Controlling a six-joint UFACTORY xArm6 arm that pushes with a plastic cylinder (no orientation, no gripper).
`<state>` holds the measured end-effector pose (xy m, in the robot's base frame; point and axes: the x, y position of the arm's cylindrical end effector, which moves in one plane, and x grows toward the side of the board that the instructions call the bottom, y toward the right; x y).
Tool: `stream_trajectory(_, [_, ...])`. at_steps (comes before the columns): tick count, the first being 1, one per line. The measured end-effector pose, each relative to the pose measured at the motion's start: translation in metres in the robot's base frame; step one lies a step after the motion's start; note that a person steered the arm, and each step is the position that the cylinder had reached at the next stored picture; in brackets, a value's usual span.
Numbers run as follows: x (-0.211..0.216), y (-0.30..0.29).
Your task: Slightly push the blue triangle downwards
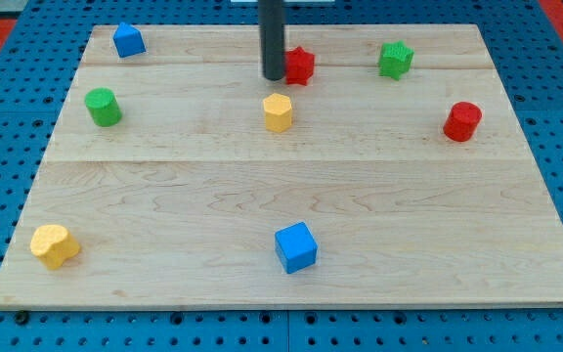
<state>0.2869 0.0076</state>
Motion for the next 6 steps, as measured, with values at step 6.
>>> stream_trajectory(6, [-0.071, -0.269])
